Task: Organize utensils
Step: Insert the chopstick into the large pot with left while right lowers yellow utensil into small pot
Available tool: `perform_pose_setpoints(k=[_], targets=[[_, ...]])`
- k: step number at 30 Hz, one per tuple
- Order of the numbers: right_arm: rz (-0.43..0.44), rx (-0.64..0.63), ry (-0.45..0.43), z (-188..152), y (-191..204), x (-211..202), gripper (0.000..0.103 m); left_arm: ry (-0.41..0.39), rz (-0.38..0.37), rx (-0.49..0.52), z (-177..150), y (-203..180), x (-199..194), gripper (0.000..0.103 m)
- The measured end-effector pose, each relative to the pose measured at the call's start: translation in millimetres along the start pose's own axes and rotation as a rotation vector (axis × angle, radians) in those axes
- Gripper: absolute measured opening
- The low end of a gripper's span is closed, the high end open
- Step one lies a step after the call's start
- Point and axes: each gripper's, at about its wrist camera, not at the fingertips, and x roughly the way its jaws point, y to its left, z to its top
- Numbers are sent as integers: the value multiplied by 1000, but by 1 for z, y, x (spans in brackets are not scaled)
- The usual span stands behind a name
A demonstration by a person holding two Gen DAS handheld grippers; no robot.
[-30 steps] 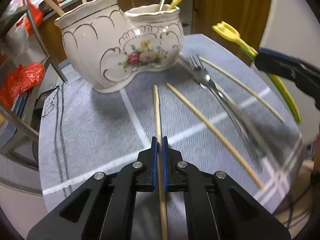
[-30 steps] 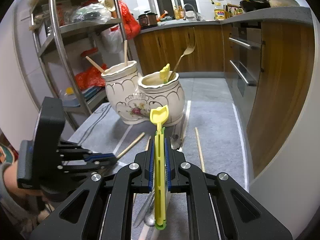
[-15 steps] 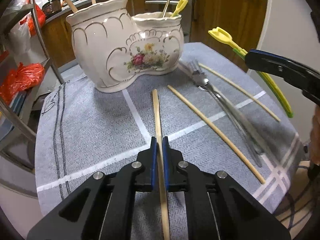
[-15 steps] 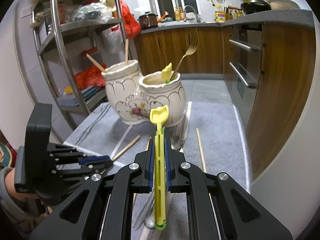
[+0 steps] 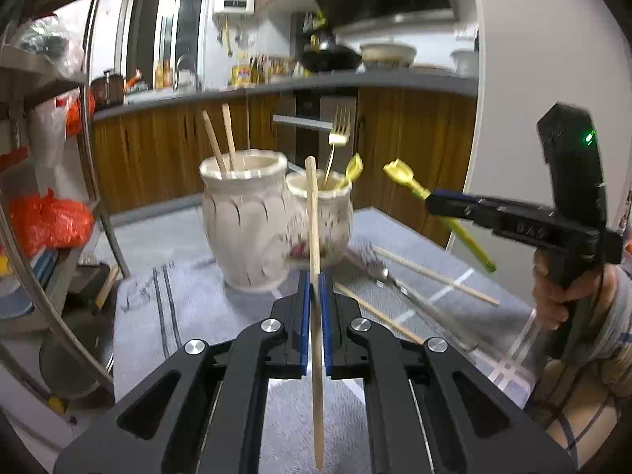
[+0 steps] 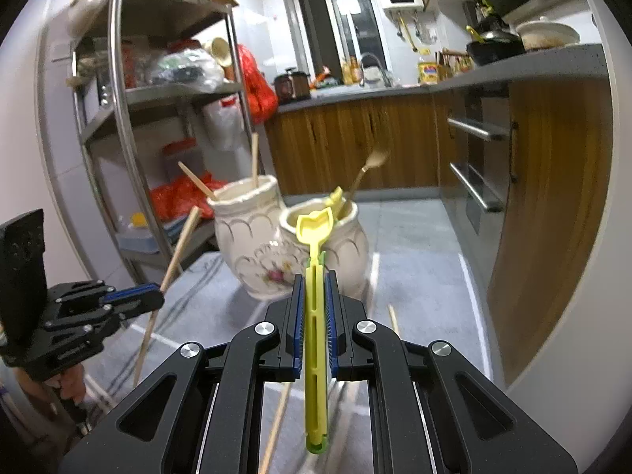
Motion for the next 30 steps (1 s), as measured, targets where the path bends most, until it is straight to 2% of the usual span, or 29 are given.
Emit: perform_pose_setpoints(k=[7,16,19,25,30], targets=[[18,-4,-38,10,10,13,11,-113,-22,-46,21,26,-25,5],[22,46,-118,52,11,30,11,-196,-21,-99,61,74,-31,5],[32,67,-146,64,8,40,11,-220,-2,-97,77,86,-20,5],[80,154,-177,83,-2,69,11,-293,4,-170,114,122,24,5],[84,187,-210,90,-5,86,11,-336,-15,-186,131,120,56,5]])
